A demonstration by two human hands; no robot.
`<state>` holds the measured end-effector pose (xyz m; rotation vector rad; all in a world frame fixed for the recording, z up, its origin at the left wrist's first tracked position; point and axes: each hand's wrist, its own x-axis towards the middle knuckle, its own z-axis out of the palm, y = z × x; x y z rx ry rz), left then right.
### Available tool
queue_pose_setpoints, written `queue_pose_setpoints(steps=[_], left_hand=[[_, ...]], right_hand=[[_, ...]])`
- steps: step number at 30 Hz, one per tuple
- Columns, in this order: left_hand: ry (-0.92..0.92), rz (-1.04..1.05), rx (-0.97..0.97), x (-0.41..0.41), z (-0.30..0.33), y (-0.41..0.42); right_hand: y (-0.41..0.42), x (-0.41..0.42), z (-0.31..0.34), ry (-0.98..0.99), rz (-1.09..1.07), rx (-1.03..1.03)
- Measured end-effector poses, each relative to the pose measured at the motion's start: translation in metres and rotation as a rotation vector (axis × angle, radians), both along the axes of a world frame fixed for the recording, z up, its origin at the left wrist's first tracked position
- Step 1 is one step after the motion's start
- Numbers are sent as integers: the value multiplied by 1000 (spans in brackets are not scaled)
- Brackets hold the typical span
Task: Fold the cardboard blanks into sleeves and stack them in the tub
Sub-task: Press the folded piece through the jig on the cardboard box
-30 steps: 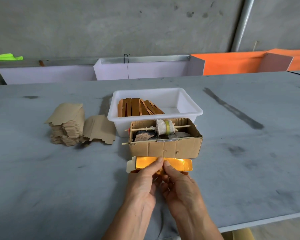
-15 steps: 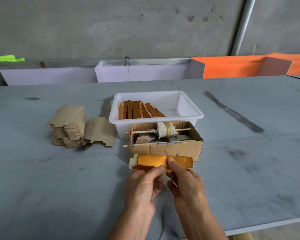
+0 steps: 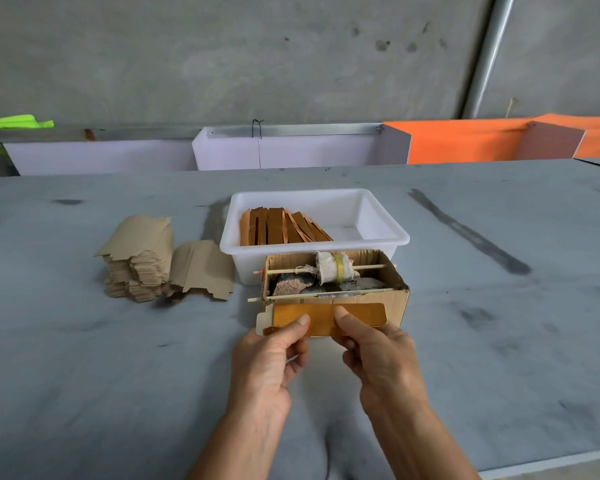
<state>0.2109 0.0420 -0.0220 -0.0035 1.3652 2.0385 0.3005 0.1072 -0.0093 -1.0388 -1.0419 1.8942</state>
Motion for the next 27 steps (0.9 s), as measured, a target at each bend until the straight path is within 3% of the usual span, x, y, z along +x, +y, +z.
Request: queue_pose_setpoints(steps=[9, 14, 18, 27], left_hand=[[221, 45, 4, -31, 32, 12], [288, -72, 18, -33, 44, 24], [339, 12, -19, -51, 54, 39], [876, 86, -315, -85, 42, 66]], right_hand=[[25, -5, 30, -248, 143, 337], [36, -31, 45, -196, 67, 347], [46, -46, 55, -267, 124, 371], [108, -93, 57, -443, 19, 456]])
